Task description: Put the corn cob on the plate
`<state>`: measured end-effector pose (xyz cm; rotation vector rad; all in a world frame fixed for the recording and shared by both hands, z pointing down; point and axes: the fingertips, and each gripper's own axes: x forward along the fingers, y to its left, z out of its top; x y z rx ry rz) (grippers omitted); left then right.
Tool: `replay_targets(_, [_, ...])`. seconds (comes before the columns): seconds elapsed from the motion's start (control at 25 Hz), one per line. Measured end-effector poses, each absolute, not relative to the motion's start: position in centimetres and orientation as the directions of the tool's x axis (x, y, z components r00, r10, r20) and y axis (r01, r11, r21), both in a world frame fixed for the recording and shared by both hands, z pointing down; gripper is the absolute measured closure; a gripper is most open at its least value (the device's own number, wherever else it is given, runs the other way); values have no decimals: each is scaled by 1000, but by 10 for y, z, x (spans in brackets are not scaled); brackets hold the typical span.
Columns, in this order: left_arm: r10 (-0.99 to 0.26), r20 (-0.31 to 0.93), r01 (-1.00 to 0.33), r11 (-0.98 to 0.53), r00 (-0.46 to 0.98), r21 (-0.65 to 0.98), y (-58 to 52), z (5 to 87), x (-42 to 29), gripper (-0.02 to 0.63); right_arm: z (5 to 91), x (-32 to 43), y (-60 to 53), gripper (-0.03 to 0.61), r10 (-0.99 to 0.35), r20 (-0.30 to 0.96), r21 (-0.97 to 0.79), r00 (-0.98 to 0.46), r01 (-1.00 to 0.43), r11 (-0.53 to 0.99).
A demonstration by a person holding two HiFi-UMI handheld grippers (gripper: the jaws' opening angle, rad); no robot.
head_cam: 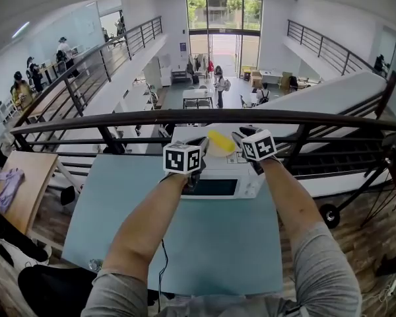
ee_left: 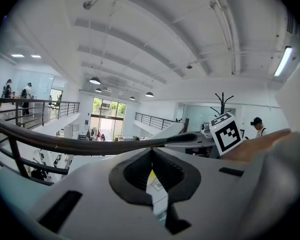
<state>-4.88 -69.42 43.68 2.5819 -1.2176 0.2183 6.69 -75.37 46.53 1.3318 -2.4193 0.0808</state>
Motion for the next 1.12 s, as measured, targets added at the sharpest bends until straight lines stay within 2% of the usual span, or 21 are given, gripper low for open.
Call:
replay_targets(0.16, [-743,232,-778,-608,628,158,-677,408,-44,597,433,86,-732,506,-837,293,135,-463,-846,515])
replay_targets(0.32, [-751,201,-777,-620,629,114,-659,370,-35,597,394,104,-708,546,-862,232,141,-451,-861,489])
replay_targets(0.68, [-755,145,-767,-639,639,51,-582,294,-10,597,314,136,-624,560,-858,135,160,-495,-844,512])
replay_targets(1.12, [-785,128,-792,-611,606,5,-484,270,4,597,302,178,-528,560,-827,88,132,-555,-816,562])
